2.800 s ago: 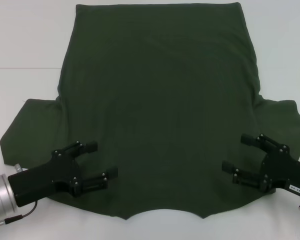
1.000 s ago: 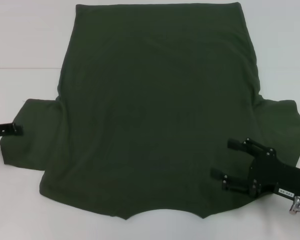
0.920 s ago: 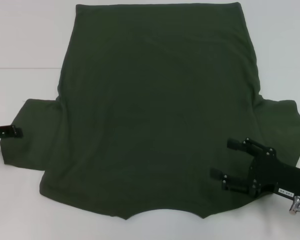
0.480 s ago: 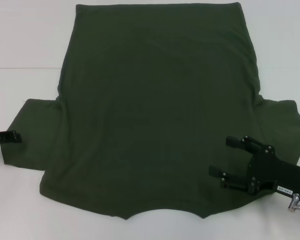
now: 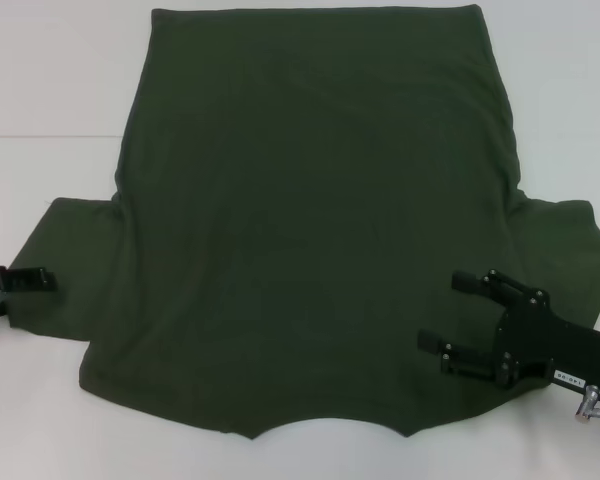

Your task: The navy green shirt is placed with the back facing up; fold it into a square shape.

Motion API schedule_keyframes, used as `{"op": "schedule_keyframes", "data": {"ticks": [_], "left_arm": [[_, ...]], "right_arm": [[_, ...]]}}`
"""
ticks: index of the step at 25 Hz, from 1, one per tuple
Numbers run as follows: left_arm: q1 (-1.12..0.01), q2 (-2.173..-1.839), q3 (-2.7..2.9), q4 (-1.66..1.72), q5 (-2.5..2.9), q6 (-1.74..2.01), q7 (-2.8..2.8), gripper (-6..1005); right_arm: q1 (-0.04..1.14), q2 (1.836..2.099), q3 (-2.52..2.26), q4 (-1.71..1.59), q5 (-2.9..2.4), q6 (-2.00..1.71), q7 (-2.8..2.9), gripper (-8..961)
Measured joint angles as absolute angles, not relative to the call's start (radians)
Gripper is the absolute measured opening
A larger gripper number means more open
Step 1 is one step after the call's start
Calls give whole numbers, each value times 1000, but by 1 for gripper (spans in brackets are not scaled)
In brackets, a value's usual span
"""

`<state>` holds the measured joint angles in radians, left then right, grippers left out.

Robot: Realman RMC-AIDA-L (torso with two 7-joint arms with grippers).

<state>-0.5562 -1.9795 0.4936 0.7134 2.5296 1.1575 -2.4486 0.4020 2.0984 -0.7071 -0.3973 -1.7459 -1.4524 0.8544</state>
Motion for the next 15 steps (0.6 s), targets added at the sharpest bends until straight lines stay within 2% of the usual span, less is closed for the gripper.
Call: {"op": "schedule_keyframes", "data": {"ticks": [15], "left_arm": [[-560, -1982, 498, 697, 2520, 1150, -2448, 851]], "right_arm": [[402, 2098, -707, -396, -1750, -1452, 854, 939]]}}
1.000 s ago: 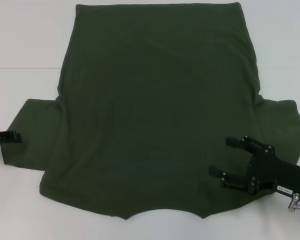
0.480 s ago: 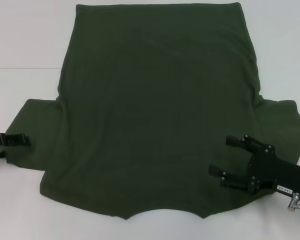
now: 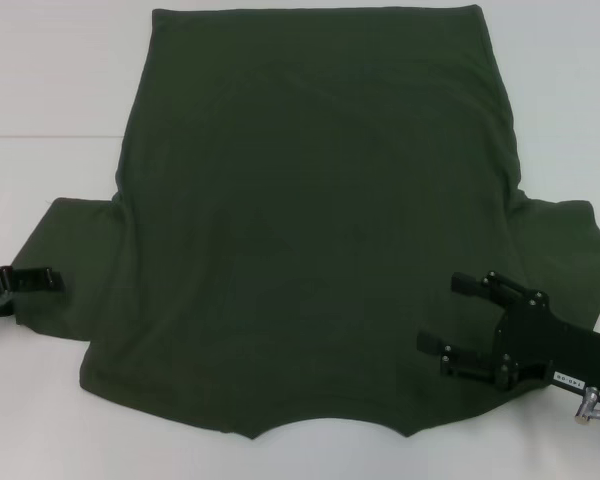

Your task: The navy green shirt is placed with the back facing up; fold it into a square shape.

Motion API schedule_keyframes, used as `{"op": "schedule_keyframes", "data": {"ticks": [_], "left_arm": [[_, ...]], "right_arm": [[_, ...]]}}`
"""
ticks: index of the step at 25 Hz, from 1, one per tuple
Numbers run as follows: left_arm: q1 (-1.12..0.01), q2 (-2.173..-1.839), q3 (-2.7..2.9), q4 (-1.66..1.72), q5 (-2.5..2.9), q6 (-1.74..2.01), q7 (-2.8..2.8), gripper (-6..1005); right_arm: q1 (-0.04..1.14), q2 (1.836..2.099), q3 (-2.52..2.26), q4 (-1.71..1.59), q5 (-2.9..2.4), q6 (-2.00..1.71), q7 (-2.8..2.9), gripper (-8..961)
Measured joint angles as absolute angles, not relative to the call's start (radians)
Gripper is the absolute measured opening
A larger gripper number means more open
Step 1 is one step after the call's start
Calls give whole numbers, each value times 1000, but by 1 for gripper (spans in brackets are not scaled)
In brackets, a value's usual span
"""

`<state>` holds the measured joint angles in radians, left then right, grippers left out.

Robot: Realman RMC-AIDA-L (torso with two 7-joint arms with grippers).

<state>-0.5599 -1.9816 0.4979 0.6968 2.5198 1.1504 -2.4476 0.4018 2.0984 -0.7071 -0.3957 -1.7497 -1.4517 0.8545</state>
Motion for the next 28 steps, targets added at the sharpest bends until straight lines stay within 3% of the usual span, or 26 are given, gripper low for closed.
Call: {"op": "schedule_keyframes", "data": {"ticks": [28], "left_arm": [[-585, -2003, 550, 703, 2536, 1130, -2420, 823]], "right_arm": [[403, 2098, -707, -396, -1749, -1454, 854, 939]]}}
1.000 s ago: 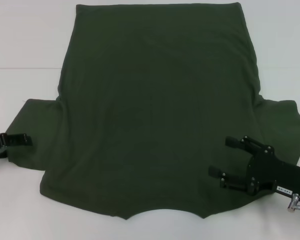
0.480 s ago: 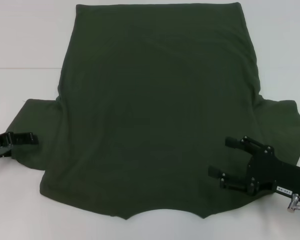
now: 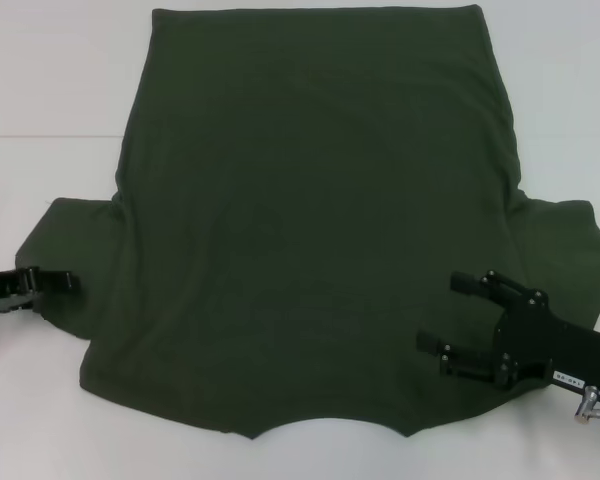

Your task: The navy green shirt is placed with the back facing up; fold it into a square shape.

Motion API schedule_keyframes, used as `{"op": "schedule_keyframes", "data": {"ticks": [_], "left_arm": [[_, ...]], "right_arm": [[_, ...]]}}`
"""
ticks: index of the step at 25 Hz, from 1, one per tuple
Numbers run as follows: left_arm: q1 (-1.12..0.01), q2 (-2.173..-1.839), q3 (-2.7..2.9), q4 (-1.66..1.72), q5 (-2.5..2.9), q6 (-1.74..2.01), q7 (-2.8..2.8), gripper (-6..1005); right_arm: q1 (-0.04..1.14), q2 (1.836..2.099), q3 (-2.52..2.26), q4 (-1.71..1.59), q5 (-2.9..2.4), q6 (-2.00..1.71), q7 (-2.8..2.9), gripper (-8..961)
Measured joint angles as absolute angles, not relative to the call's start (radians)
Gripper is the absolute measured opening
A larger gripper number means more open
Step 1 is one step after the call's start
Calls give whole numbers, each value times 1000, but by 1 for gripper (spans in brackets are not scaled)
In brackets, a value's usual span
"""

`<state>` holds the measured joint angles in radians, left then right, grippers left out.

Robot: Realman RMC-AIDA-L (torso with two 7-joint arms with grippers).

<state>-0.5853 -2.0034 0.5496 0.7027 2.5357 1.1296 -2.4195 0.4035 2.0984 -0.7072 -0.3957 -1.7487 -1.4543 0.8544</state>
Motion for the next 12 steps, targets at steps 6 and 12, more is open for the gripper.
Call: {"op": "schedule_keyframes", "data": {"ticks": [6, 12], "left_arm": [[-588, -2011, 567, 703, 2534, 1102, -2430, 597], [-588, -2012, 560, 708, 2532, 1096, -2430, 452]], "right_arm": [[403, 2098, -707, -396, -1746, -1454, 854, 939], [403, 2098, -707, -396, -1746, -1454, 854, 939]]}}
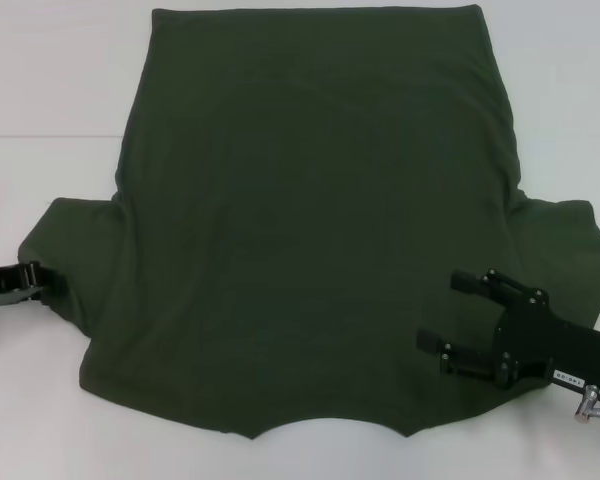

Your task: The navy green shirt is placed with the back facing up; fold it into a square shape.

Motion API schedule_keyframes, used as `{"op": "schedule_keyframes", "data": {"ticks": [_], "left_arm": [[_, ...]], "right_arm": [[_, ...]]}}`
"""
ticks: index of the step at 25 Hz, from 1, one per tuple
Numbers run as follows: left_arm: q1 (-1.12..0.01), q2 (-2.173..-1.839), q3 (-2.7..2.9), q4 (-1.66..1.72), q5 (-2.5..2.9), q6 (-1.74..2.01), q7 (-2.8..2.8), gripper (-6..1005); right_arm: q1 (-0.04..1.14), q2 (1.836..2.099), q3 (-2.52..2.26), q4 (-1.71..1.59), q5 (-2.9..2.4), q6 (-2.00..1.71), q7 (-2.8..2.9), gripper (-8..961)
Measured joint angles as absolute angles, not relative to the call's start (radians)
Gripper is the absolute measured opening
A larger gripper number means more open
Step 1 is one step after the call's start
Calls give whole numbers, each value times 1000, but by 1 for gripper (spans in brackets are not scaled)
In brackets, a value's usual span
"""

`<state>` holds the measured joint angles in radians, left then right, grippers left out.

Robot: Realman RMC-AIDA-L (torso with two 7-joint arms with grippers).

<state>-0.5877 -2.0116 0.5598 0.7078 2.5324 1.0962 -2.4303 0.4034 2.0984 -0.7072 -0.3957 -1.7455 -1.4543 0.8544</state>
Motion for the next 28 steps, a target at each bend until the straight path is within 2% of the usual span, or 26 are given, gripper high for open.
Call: {"op": "schedule_keyframes", "data": {"ticks": [4, 10, 15, 22, 28], "left_arm": [[-588, -2012, 559, 708, 2532, 1089, -2430, 356], [-587, -2018, 559, 722, 2530, 1083, -2423, 130], [-582, -2020, 558, 732, 2528, 1075, -2424, 3], [-568, -1991, 547, 762, 2528, 1078, -2432, 2], [-571, -1983, 529, 783, 2528, 1108, -2433, 2]], "right_arm": [[406, 2098, -707, -396, -1746, -1454, 854, 939], [407, 2098, -706, -396, -1746, -1454, 854, 940], [408, 2098, -702, -396, -1745, -1454, 854, 940], [408, 2098, -700, -396, -1744, -1454, 854, 939], [408, 2098, -700, -396, -1744, -1454, 854, 939]]}}
